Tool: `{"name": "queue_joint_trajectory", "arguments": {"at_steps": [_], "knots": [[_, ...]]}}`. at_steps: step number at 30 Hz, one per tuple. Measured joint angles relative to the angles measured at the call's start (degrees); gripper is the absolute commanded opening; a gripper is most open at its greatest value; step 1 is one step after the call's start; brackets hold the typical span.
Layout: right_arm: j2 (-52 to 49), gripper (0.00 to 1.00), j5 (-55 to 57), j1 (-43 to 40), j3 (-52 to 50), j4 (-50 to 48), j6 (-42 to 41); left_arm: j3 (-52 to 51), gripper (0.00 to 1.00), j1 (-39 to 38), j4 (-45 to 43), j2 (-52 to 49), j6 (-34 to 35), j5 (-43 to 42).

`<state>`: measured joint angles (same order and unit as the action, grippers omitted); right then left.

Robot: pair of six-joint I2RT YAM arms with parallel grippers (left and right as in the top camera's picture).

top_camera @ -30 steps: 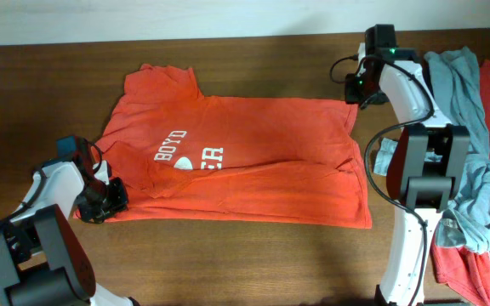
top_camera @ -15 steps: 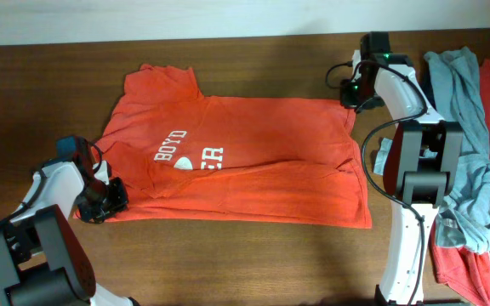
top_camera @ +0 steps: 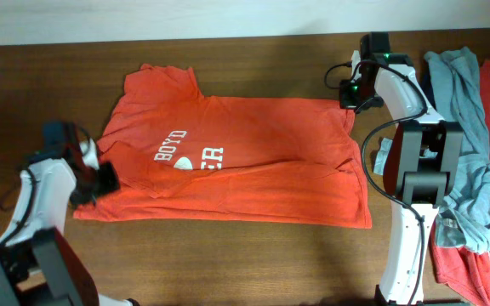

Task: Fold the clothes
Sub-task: 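Move the left gripper to the shirt's upper left corner and grasp it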

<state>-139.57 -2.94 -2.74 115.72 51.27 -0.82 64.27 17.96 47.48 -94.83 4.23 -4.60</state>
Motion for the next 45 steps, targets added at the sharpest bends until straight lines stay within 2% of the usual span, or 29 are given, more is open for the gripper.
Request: {"name": "queue_joint_trajectory", "arguments": {"at_steps": [2, 9, 20, 28, 45], "knots": [[0.00, 0.04, 0.00, 0.00, 0.07, 0.48, 0.00, 4.31, 0.72, 0.00, -2.21, 0.96, -0.61, -1.44], [0.00, 0.04, -0.09, 0.00, 0.31, 2.12, 0.02, 19.41, 0.79, 0.00, -2.36, -2.43, -1.90, -8.17], [0.00, 0.04, -0.20, 0.00, 0.50, 3.63, 0.02, 39.74, 0.79, -1.99, -1.66, -28.30, -5.20, -19.04], [0.00, 0.04, -0.20, 0.00, 0.55, 3.87, 0.02, 44.30, 0.78, -3.72, -4.09, -41.42, -7.91, -21.22], [0.00, 0.04, -0.17, 0.00, 0.55, 3.82, 0.02, 46.03, 0.77, -3.80, -13.86, -41.68, -9.40, -19.15]]}}
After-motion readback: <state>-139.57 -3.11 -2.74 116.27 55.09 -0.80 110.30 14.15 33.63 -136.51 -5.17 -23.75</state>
